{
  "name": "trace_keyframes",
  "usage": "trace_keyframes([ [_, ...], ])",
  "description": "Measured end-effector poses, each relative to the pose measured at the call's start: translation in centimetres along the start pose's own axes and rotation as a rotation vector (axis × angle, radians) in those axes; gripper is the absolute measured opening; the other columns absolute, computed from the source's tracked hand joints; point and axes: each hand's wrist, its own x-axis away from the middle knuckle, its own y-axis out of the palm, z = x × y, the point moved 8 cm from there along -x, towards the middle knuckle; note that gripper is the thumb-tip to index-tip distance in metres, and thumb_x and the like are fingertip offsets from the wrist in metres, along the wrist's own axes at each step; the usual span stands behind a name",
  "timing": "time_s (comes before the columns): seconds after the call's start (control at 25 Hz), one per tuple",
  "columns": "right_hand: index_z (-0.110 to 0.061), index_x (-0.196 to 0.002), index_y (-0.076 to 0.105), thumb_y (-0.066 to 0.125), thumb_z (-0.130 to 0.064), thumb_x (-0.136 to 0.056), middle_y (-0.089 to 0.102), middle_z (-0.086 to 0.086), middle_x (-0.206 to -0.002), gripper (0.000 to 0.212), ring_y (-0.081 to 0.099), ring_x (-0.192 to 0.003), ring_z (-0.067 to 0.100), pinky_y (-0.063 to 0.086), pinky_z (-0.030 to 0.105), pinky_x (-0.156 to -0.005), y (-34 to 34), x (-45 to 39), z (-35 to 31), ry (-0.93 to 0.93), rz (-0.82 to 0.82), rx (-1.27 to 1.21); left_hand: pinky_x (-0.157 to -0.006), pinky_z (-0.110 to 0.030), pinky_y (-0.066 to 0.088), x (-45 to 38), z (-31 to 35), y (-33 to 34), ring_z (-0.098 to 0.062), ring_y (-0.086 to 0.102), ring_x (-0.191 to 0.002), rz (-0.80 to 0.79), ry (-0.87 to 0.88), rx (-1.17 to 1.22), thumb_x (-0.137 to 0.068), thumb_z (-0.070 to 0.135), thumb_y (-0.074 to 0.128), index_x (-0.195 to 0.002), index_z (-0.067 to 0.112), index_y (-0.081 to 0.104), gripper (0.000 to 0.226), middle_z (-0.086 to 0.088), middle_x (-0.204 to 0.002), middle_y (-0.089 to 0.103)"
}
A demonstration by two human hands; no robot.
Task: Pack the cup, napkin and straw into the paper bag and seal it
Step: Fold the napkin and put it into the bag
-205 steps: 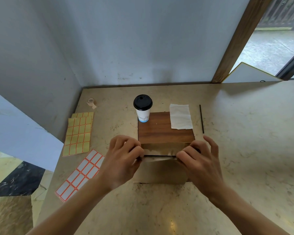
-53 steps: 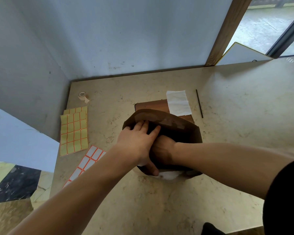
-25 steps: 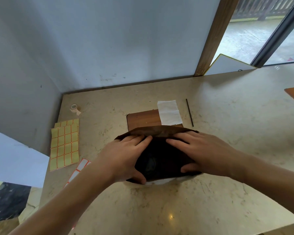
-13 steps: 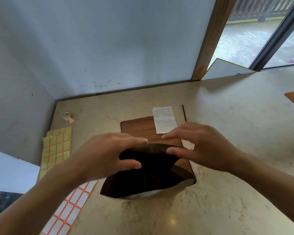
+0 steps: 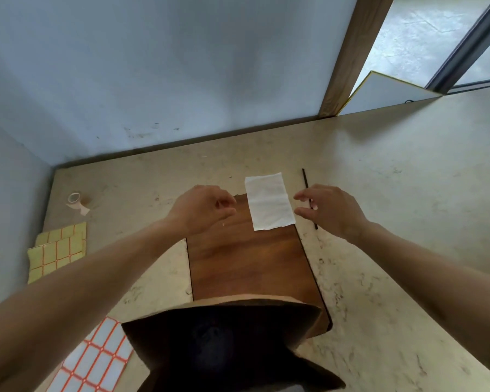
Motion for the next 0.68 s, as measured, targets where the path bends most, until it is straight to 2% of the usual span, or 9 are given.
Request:
trace_keyframes([
  [0.12,-0.029,-0.121,0.061,0.061,-0.043,-0.087,0.064,-0.006,-0.117,0.037,0.061,-0.099,0.017,0.053,0.038,-0.081,3.0,-3.0,1.8,0.039,-0.022,0.042,-0.078,-0.031,0.047,-3.8,-2.0,2.9,-0.007,0.053,-0.088,-0.031,0.011,-0.077,-0.086,0.045,0.064,-0.104,0.031,0.07,0.024,0.011,-0.099,0.067],
  [0.32,-0.03,-0.128,0.056,0.061,-0.044,-0.087,0.056,-0.003,-0.128,0.044,0.051,-0.115,0.02,0.047,0.04,-0.084,6.7,-6.8,3.8,0.074,-0.067,0.103,-0.08,-0.035,0.044,-8.0,-2.9,6.7,-0.015,0.052,-0.102,-0.061,0.011,-0.071,-0.084,0.048,0.062,-0.105,0.031,0.069,0.027,0.008,-0.106,0.063],
  [0.48,-0.032,-0.127,0.057,0.06,-0.045,-0.087,0.056,-0.004,-0.125,0.041,0.05,-0.115,0.019,0.046,0.038,-0.081,9.4,-8.1,4.3,0.054,-0.091,0.107,-0.081,-0.032,0.033,-9.5,-2.8,10.0,-0.019,0.052,-0.107,-0.078,0.038,-0.108,-0.085,0.048,0.063,-0.113,0.027,0.068,0.035,0.003,-0.115,0.062],
  [0.68,-0.03,-0.116,0.06,0.055,-0.045,-0.09,0.059,-0.005,-0.115,0.031,0.054,-0.105,0.018,0.048,0.034,-0.076,10.7,-8.6,4.6,0.07,-0.084,0.101,-0.083,-0.033,0.028,-10.3,-2.6,11.0,-0.02,0.053,-0.101,-0.044,0.028,-0.152,-0.088,0.04,0.059,-0.105,0.026,0.068,0.024,0.002,-0.108,0.063],
])
